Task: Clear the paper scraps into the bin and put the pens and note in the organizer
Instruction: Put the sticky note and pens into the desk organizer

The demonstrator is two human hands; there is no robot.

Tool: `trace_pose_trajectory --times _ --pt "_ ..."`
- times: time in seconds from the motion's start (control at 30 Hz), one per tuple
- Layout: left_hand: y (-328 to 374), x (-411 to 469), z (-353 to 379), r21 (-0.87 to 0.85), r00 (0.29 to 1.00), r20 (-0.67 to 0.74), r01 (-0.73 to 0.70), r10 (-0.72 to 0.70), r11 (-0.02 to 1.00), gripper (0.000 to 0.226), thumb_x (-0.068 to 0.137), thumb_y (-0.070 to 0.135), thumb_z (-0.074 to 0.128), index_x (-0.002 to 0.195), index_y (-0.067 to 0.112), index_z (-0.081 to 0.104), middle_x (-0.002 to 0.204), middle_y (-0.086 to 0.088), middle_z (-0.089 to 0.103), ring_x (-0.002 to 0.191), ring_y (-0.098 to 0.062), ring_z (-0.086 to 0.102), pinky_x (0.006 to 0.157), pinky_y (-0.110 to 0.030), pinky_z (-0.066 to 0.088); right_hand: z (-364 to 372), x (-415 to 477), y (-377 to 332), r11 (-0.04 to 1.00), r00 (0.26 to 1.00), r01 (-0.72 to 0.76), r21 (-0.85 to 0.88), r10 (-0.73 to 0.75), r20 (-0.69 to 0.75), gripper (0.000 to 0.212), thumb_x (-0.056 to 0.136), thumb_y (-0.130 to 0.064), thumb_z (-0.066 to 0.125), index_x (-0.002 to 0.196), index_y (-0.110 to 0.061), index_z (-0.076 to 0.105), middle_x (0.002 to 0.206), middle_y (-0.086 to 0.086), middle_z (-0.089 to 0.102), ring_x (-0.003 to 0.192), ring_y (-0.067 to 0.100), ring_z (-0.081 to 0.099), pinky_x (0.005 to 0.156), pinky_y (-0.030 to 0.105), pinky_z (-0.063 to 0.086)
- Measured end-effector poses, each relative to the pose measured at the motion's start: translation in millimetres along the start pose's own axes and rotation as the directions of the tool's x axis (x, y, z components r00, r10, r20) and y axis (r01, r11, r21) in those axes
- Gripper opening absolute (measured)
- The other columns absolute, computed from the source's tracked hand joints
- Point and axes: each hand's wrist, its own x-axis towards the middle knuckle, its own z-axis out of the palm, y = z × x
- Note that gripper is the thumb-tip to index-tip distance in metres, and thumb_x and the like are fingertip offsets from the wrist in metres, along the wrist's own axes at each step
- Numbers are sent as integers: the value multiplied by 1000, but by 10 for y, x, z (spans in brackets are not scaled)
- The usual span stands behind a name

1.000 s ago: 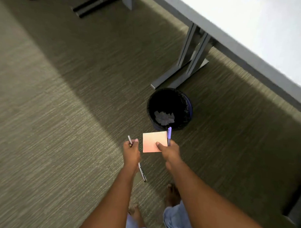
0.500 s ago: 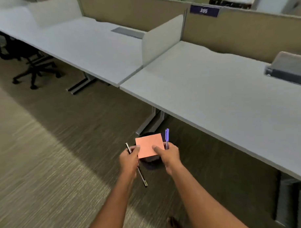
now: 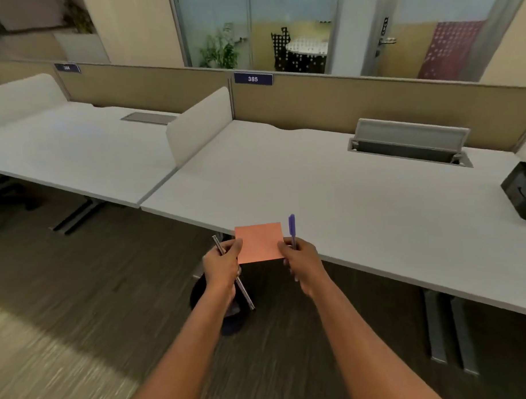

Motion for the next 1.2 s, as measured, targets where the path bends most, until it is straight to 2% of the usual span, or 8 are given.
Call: trace_pose_trajectory --times 0.17,0.23,0.47,0.63,0.73,0.9,1.1,1.2 --pt "65 -190 717 6 996 87 -10 10 1000 13 84 15 68 90 4 67 53 0 44 39 -10 34 38 -23 31 -742 113 -170 999 996 46 9 -45 -82 27 89 -24 65 113 -11 63 108 6 63 96 22 57 87 37 49" --pt "64 -308 1045 19 994 109 -10 8 1000 14 85 16 67 94 5 66 59 -1 47 44 -11 36 42 -23 34 -1080 187 -226 998 993 55 15 -53 -104 24 88 -24 66 110 -13 64 109 6 62 99 24 57 91 39 49" --pt "56 -639 2200 44 979 202 -50 40 998 12 85 16 66 93 7 66 60 -2 48 48 -13 39 47 -25 36 -2295 395 -403 990 988 110 88 -100 -115 25 87 -19 68 109 -8 66 77 -1 58 64 12 49 56 21 41" --pt "-48 -754 2989 39 957 280 -83 69 996 6 82 11 69 86 7 67 56 -1 45 38 -8 38 41 -23 35 -3059 498 -463 985 973 154 78 -138 -185 26 88 -22 67 111 -10 66 81 -2 59 66 9 51 58 18 42" --pt "-137 -804 3388 52 946 315 -93 73 994 3 81 11 70 81 10 68 56 -3 47 41 -11 38 42 -24 35 -3408 577 -451 983 957 165 87 -138 -255 25 88 -21 66 110 -9 66 79 -3 59 66 8 52 61 19 42" --pt "-295 -763 3926 89 936 349 -84 48 992 10 80 12 71 87 5 70 51 -2 47 33 -9 37 45 -25 35 -3796 718 -395 982 925 172 81 -133 -355 24 89 -22 64 109 -10 67 72 -5 59 59 7 51 57 20 40" --pt "-386 -630 4571 91 884 468 -68 17 994 14 82 13 69 91 3 69 56 -6 47 45 -18 36 47 -28 35 -4238 920 -486 990 893 139 -33 -140 -427 23 94 -29 56 113 -17 61 76 -4 64 60 3 55 62 20 45" --pt "-337 -525 4889 110 847 531 -93 20 990 14 84 18 68 92 6 66 63 -7 51 51 -20 41 50 -29 40 -4442 1078 -610 992 882 116 -54 -128 -454 18 96 -22 53 111 -17 61 75 -2 63 59 4 54 57 18 44"
